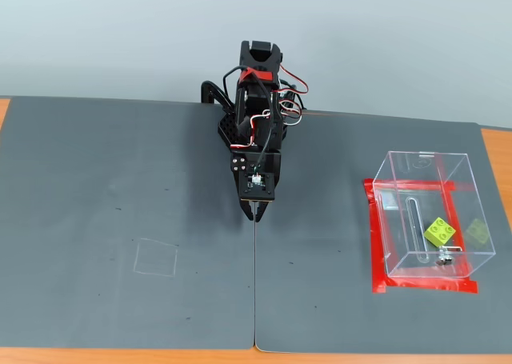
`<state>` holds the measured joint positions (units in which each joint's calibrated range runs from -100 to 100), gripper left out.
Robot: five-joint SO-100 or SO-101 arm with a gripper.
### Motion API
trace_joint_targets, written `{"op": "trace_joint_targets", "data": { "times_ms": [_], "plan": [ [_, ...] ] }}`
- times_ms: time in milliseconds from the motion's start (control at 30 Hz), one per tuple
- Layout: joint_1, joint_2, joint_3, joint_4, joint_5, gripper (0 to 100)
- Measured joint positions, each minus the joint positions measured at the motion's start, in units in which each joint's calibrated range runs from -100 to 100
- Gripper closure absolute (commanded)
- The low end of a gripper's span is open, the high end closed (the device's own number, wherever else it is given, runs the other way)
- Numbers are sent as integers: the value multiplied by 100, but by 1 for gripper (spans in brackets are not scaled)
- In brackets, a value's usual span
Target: Pick the green lego block and place it into the transparent box
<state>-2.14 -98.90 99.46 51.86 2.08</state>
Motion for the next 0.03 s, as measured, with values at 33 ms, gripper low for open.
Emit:
{"op": "trace_joint_targets", "data": {
  "times_ms": [33],
  "plan": [
    [0, 0, 0, 0, 0, 98]
  ]
}}
